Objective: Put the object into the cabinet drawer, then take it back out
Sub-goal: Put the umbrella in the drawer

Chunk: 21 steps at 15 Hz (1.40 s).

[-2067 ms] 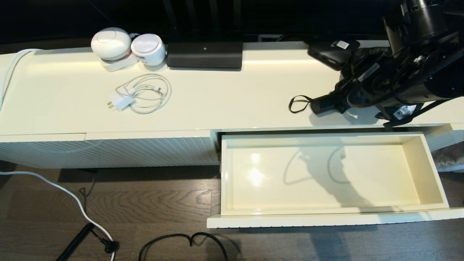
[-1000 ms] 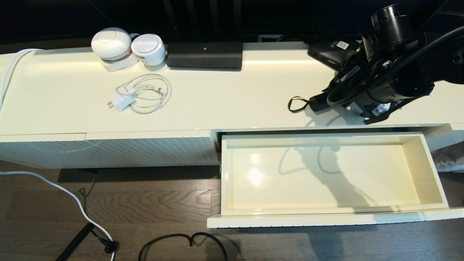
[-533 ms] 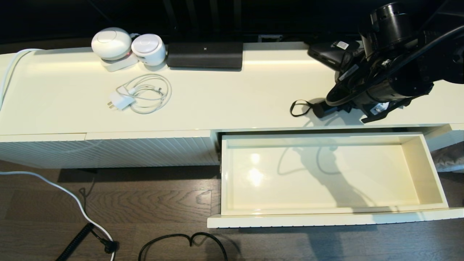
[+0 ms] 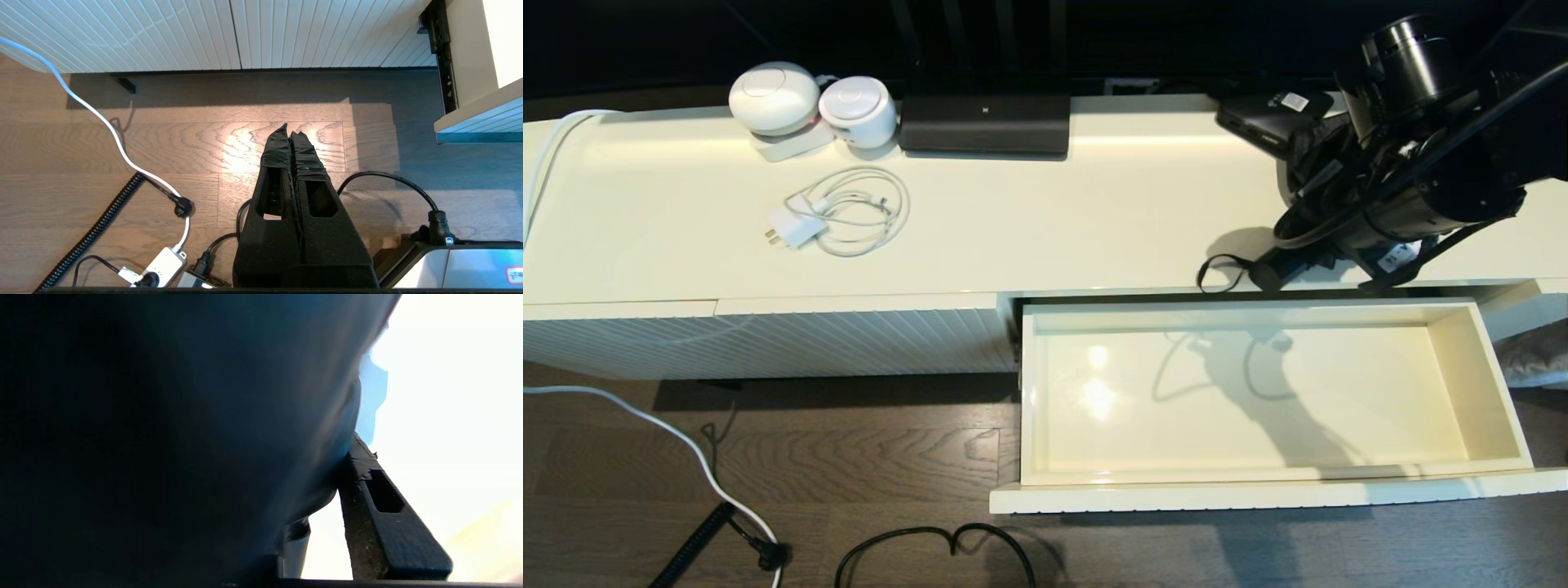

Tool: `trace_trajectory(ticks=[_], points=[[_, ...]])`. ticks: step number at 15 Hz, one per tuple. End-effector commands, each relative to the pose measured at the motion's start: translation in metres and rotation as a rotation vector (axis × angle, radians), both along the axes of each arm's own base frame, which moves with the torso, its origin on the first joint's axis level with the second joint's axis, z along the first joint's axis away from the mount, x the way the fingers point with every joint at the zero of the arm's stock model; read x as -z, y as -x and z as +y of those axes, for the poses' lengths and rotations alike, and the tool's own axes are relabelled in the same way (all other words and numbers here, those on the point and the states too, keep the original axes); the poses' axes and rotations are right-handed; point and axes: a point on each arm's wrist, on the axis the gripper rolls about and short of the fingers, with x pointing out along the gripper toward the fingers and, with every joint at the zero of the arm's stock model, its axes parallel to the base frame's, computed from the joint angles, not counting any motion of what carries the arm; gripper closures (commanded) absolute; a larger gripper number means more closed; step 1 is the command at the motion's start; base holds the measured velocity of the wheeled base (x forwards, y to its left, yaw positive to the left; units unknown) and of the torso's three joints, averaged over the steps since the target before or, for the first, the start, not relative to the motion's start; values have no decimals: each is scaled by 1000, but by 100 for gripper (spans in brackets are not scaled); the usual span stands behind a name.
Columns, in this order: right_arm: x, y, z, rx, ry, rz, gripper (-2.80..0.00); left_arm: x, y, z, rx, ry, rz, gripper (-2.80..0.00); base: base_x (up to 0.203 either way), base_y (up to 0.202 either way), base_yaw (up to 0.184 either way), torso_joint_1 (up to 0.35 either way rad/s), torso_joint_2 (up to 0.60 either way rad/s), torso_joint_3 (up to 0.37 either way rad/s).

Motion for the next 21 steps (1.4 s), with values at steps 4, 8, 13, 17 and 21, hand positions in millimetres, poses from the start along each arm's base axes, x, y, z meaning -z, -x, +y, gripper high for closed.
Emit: trace_trajectory(ticks=[4, 8, 13, 17, 21], points=[[-5, 36, 1, 68, -92, 99, 0, 0, 0, 0, 0, 0, -2, 0, 0, 0, 0, 0, 0, 0], [-1, 42, 14, 71, -144, 101, 0, 0, 0, 0, 0, 0, -3, 0, 0, 0, 0, 0, 0, 0], [1, 48, 24, 76, -195, 103, 0, 0, 0, 0, 0, 0, -3, 0, 0, 0, 0, 0, 0, 0], [1, 68, 34, 79, -222, 150, 0, 0, 0, 0, 0, -1, -3, 0, 0, 0, 0, 0, 0, 0], [1, 89, 33, 76, -213, 198, 0, 0, 0, 0, 0, 0, -2, 0, 0, 0, 0, 0, 0, 0]])
